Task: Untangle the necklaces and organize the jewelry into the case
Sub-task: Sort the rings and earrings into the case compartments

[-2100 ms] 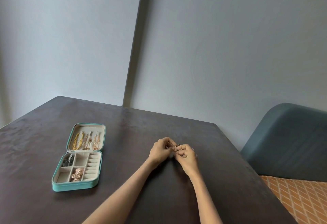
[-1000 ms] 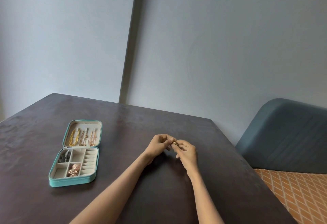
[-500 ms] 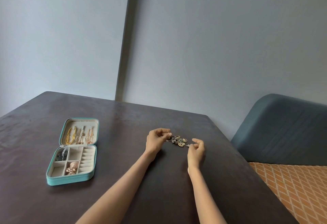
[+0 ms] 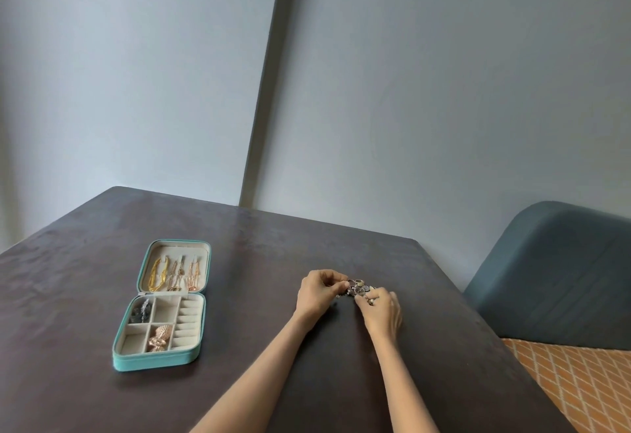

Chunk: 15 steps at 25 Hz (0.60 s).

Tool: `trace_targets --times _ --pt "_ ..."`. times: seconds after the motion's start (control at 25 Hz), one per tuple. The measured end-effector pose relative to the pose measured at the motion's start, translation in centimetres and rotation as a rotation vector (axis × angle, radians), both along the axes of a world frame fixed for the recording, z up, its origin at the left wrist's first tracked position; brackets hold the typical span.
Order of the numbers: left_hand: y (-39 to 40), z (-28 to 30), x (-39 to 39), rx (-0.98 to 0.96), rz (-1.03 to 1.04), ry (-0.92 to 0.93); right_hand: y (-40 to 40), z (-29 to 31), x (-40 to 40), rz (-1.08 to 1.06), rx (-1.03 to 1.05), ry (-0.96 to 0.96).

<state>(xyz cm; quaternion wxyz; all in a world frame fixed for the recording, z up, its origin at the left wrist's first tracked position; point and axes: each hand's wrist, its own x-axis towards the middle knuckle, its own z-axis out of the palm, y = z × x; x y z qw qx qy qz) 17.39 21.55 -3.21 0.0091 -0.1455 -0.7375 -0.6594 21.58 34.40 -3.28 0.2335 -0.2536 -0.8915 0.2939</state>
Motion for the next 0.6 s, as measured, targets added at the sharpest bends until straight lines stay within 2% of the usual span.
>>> trace_targets --times 0.2,0.36,0.48,0.6 --pt "0.01 0.0 0.06 -0.041 0.0 0.025 0.37 -0.02 0.52 0.002 -0.097 0.086" --pt "0.08 0.24 0.3 -0.214 -0.051 0.068 0.48 -0.36 0.65 0.074 -0.343 0.21" --pt "0.24 0.1 0.27 -0.372 -0.084 0.105 0.66 -0.52 0.49 0.103 -0.387 0.253" --pt "0.25 -0.04 0.26 -0.374 -0.039 0.125 0.75 -0.62 0.46 0.155 -0.471 0.338"
